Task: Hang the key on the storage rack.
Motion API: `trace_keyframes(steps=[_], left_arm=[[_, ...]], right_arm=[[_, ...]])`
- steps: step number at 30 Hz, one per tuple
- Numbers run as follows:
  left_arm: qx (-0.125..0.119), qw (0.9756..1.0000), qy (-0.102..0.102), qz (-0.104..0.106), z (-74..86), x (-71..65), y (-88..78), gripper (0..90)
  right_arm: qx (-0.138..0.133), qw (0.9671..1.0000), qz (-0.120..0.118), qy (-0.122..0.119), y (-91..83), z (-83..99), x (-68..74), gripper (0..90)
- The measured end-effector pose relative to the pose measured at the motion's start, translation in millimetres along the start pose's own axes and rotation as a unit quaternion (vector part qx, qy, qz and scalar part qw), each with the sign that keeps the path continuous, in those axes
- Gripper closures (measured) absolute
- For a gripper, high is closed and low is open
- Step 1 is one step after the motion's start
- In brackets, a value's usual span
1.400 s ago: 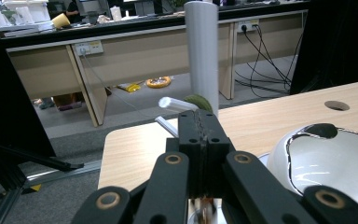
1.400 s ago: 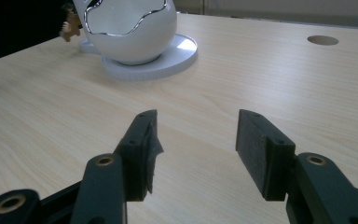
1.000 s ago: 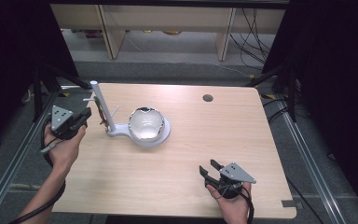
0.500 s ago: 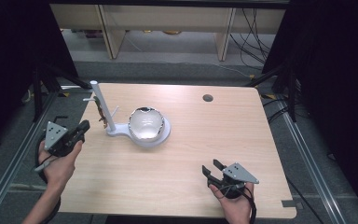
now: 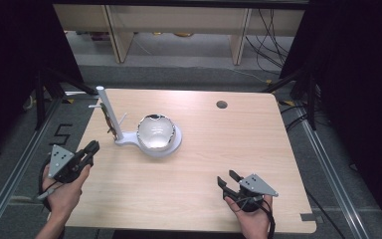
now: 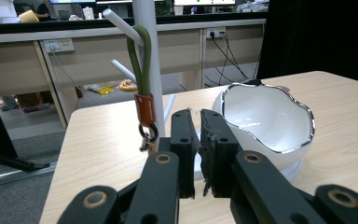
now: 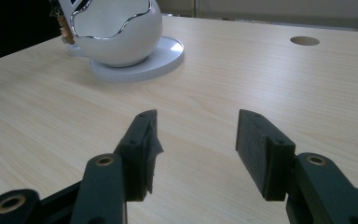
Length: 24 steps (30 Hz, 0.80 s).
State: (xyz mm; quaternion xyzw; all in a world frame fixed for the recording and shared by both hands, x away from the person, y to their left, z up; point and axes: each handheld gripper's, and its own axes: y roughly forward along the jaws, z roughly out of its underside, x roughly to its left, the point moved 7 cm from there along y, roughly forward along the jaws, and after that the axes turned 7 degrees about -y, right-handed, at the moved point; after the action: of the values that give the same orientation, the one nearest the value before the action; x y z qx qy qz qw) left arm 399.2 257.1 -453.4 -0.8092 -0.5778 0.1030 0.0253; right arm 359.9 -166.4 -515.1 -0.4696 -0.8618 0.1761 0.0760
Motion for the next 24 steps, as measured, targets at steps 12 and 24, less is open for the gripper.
trace_keyframes(steps=[12,24], left_arm=[[0.017,0.9997,-0.005,0.014,37.1,-5.1,-10.8,79.5],[0.03,0.9994,-0.009,0.016,71.2,-1.2,-9.7,71.9]], right_arm=[[0.005,0.9999,-0.01,0.007,-0.2,2.0,0.2,49.3],[0.012,0.9998,-0.006,0.012,-0.5,5.5,-0.4,49.3]])
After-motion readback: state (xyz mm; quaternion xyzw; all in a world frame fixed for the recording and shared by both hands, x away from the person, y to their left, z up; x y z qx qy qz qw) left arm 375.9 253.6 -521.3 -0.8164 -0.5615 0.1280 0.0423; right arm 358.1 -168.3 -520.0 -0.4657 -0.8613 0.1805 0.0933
